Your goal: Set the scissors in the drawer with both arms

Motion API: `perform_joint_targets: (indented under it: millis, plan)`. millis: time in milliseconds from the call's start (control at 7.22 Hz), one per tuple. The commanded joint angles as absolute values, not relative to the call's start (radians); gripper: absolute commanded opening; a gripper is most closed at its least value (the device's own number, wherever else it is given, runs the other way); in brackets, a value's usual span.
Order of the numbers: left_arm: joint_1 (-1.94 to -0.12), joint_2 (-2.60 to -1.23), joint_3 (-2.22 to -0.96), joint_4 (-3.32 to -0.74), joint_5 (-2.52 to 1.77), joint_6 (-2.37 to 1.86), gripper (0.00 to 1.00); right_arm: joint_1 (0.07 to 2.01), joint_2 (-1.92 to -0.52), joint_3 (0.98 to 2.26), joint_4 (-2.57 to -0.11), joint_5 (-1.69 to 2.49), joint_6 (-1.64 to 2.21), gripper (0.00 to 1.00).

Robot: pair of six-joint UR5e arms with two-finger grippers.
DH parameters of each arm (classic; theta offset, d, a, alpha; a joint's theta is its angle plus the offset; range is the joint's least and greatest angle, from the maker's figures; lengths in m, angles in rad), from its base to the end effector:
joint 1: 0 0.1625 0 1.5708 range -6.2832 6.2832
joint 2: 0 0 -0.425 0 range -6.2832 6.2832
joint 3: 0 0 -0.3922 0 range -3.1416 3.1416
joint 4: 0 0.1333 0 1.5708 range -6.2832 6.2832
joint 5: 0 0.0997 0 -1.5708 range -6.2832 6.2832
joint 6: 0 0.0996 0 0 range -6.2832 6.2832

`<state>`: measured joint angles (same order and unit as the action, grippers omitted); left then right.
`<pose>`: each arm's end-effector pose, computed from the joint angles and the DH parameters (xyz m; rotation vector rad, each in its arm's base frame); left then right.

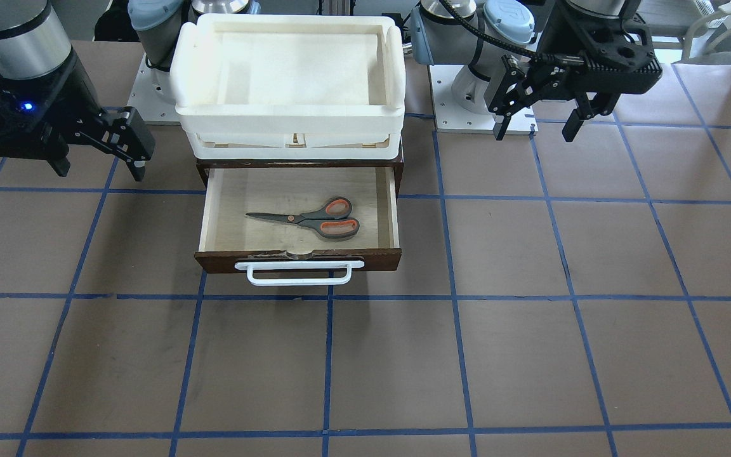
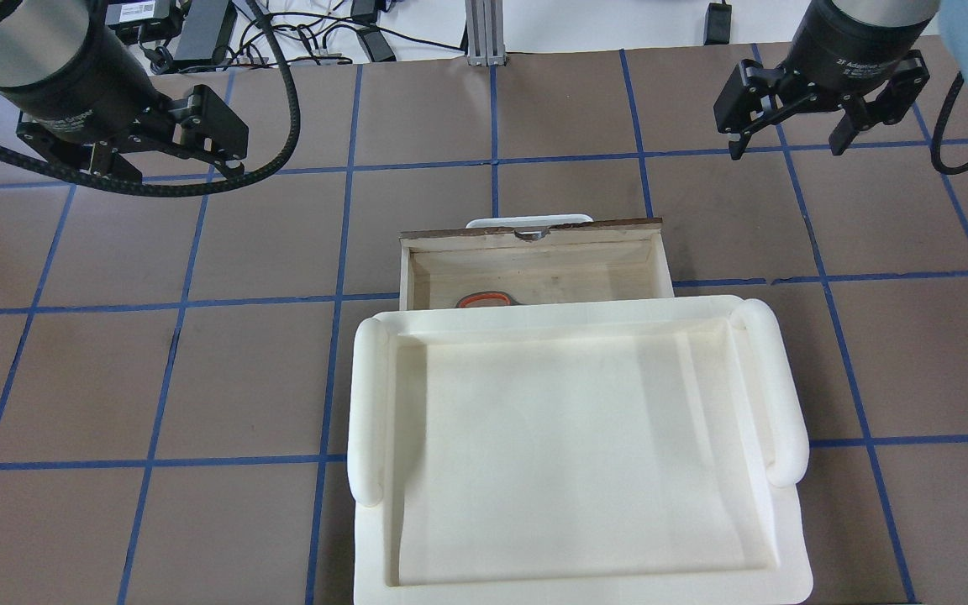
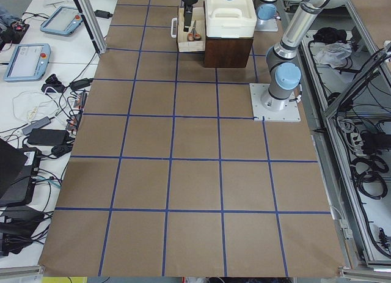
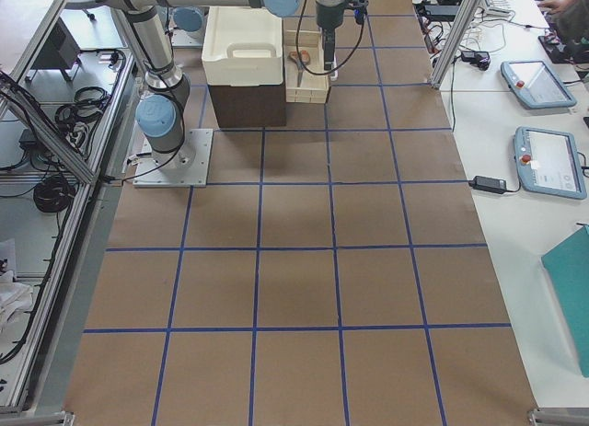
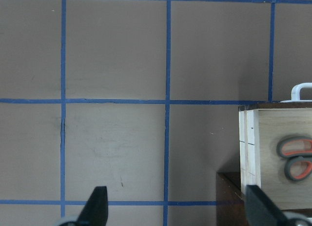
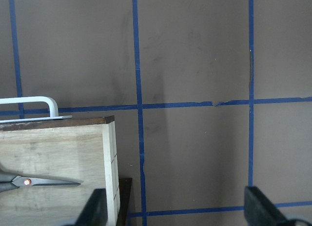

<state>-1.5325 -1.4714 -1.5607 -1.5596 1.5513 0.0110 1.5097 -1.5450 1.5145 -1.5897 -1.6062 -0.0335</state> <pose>-0.1176 -0.4635 0.5414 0.0407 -3.1191 0.1892 0.0985 -0.5145 0.5048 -0.0442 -3.1027 0.0740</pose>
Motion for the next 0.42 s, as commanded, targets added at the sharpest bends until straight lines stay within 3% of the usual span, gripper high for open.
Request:
perform_joint_targets:
  millis: [0,277]
  plan:
    - [-1.537,-1.476,-1.560,-1.566,1.545,0.012,1.00,1.509,-1.543,1.516,-1.589,-1.608,-0.034,1.00]
    - [-1.537,-1.476,-1.560,-1.566,1.542,0.018,1.00,1.509,-1.543,1.516,-1.589,-1.608,-0.034,1.00]
